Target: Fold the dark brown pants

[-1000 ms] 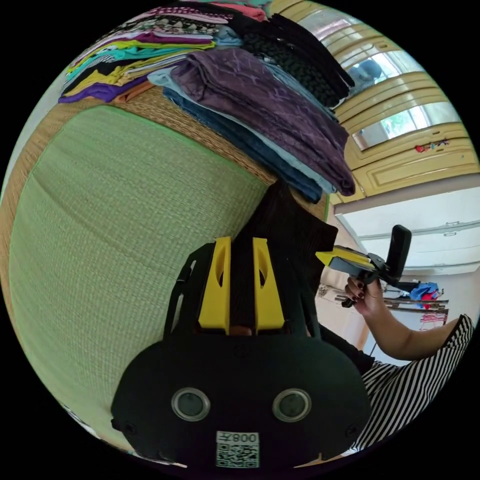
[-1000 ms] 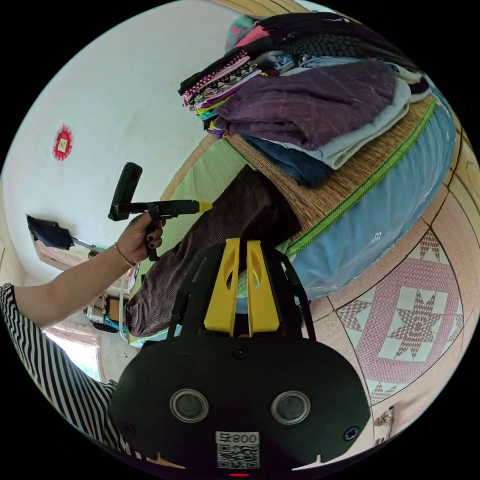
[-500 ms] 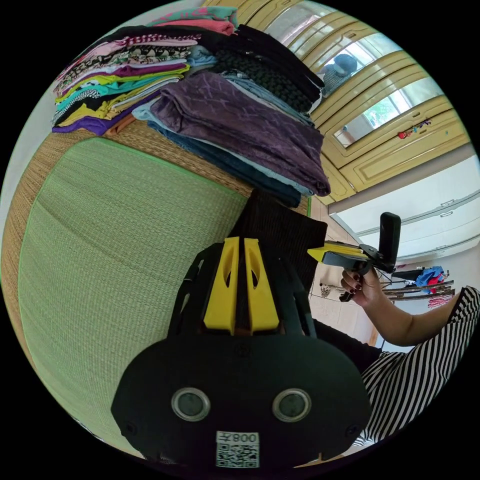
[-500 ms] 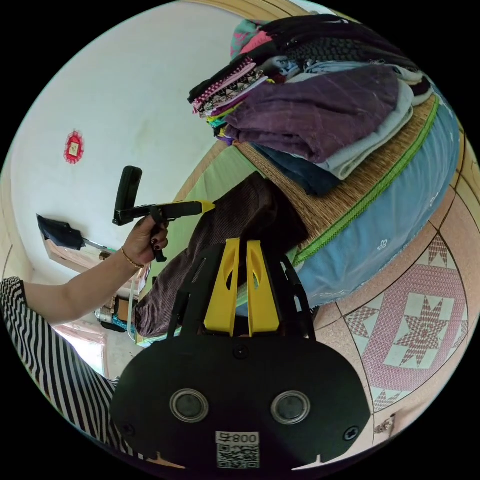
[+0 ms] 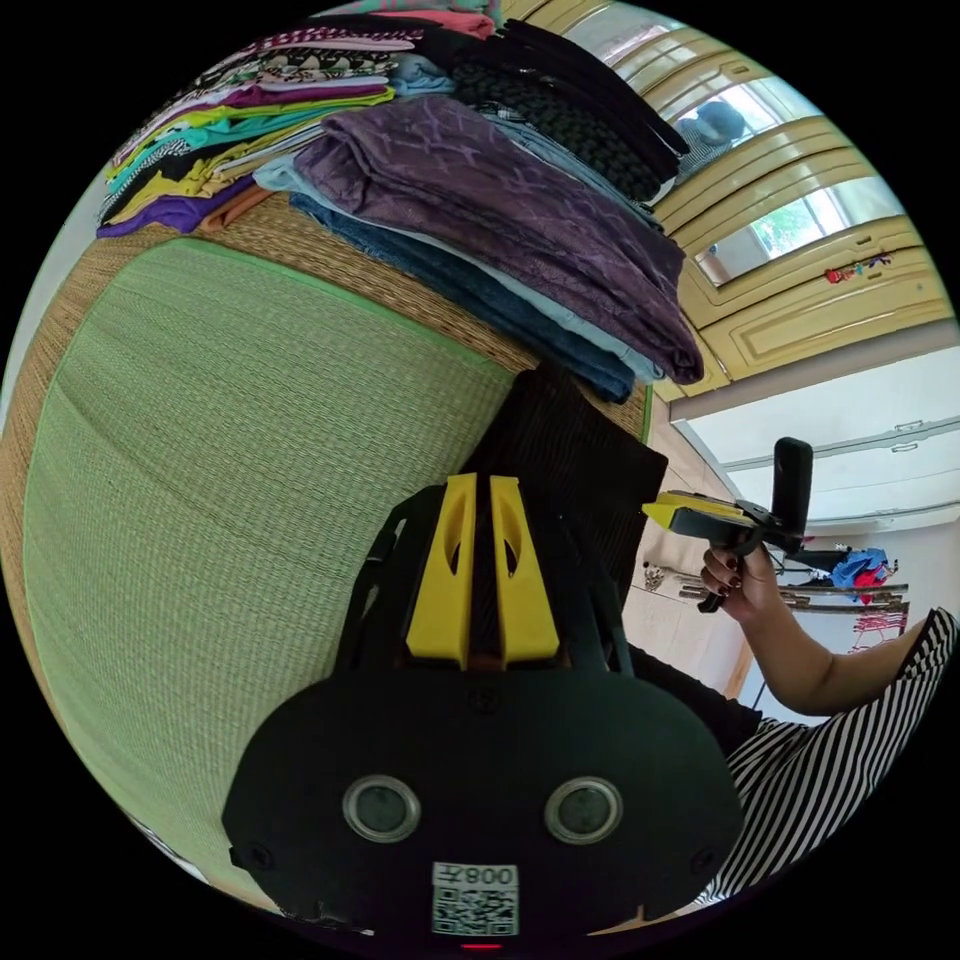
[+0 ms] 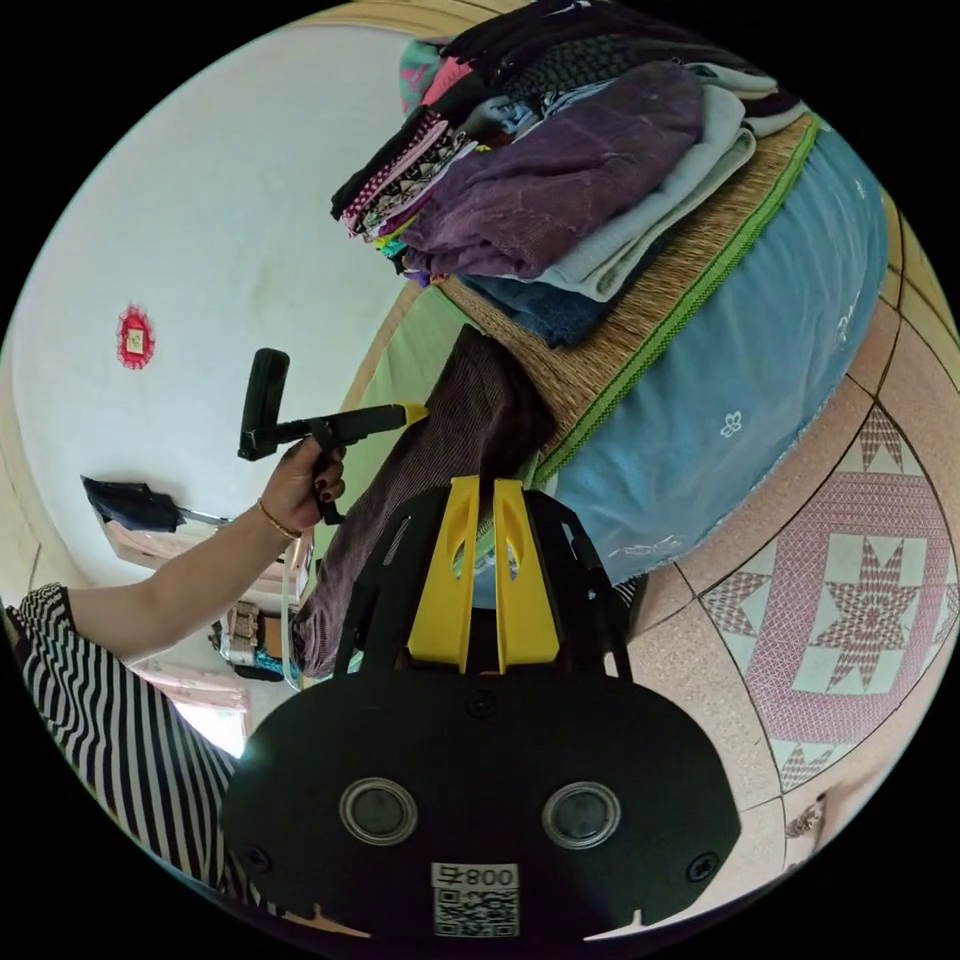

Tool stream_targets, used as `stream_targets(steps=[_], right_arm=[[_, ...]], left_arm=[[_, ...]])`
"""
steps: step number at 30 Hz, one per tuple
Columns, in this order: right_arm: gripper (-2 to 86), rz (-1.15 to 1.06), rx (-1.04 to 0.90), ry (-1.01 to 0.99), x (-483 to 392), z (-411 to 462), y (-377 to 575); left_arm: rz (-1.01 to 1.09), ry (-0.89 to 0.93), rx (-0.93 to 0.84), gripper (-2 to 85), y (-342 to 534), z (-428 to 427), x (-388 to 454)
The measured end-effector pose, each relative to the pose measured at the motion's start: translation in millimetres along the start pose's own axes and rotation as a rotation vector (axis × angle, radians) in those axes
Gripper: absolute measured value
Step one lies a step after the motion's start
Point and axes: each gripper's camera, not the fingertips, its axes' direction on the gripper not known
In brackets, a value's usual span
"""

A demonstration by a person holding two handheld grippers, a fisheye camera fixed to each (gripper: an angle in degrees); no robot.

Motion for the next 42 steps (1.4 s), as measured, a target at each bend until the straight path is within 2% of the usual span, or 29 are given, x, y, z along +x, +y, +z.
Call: stream_targets(steps=[7, 10, 13, 15, 21, 26, 29, 32, 37, 40, 42], right_arm=[[0.2, -0.04, 0.084, 0.073, -52.1, 0.5, -6.6], [0.1, -0.145, 0.028, 0.114, -96.0, 32.9, -18.9], [0.0, -0.187, -0.075, 0.292, -120.4, 86.6, -31.5], [0.0, -0.178, -0.065, 0.254, -134.9, 105.2, -34.3], [0.0, -0.197, -0.076, 0.281, -194.0, 141.8, -38.1], [0.0, -0.301, -0.086, 0.228, -274.3, 190.2, -46.6], [0.1, -0.379, -0.16, 0.228, -328.5, 249.5, -58.4], [0.1, -0.374, -0.289, 0.287, -358.5, 321.0, -70.4], [0.2, -0.379, -0.284, 0.254, -425.4, 365.0, -74.8], [0.5, -0.484, -0.35, 0.14, -496.1, 412.3, -65.2], [1.1, -0.597, -0.448, 0.017, -563.0, 469.8, -52.5]], left_arm=[[-0.019, -0.009, 0.011, 2.3, 47.9, -8.3, -17.3], [-0.024, 0.0, 0.061, 2.0, 79.5, -20.7, -25.4], [-0.066, -0.023, 0.118, 1.3, 121.5, -40.7, -37.8], [-0.079, -0.016, 0.147, 0.9, 156.1, -55.7, -47.3], [-0.299, -0.072, 0.183, 0.4, 321.8, -98.3, -102.3], [-0.693, -0.152, 0.17, 0.2, 491.4, -118.3, -167.2], [-0.868, -0.082, 0.153, 0.1, 566.8, -113.9, -201.0], [-0.9, 0.014, 0.235, 0.1, 626.1, -120.3, -222.8], [-0.868, 0.013, 0.364, 0.3, 713.8, -154.3, -255.3], [-0.886, -0.008, 0.411, 0.6, 771.4, -172.9, -287.2], [-0.928, 0.008, 0.366, 0.7, 806.3, -173.3, -311.2]])
